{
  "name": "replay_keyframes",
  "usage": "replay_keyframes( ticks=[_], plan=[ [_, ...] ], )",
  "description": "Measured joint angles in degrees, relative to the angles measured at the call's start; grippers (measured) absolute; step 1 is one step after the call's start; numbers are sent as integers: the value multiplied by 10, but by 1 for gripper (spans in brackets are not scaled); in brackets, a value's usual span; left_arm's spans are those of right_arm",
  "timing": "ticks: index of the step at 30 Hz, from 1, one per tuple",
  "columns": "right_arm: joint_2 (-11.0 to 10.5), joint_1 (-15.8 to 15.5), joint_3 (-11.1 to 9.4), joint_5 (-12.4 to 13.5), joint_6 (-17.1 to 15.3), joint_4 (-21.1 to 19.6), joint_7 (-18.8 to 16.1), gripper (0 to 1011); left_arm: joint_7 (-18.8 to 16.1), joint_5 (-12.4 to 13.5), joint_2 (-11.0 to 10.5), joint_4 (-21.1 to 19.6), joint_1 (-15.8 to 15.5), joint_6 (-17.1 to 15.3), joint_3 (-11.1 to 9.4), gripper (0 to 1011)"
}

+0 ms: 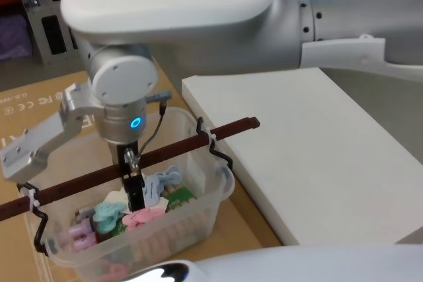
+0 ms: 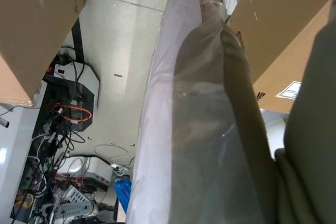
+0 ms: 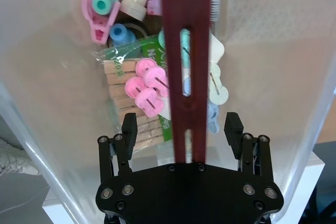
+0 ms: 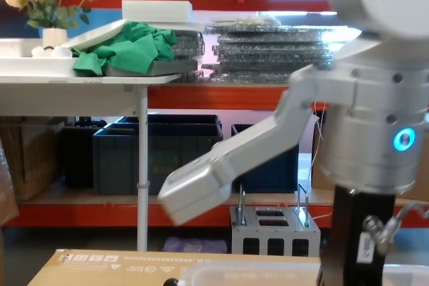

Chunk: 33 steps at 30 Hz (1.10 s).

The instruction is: Use one hand to grasp the basket and place it at the designated location.

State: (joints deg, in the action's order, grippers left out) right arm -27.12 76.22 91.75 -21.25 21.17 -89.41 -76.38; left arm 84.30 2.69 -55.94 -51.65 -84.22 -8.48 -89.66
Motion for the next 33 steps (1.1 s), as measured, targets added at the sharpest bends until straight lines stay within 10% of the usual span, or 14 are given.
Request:
replay_keyframes(
  ticks=[33],
  plan=[
    [-71,29,-65,51,23,-51,9,1001,0,0,0,0,0,0,0,0]
  ],
)
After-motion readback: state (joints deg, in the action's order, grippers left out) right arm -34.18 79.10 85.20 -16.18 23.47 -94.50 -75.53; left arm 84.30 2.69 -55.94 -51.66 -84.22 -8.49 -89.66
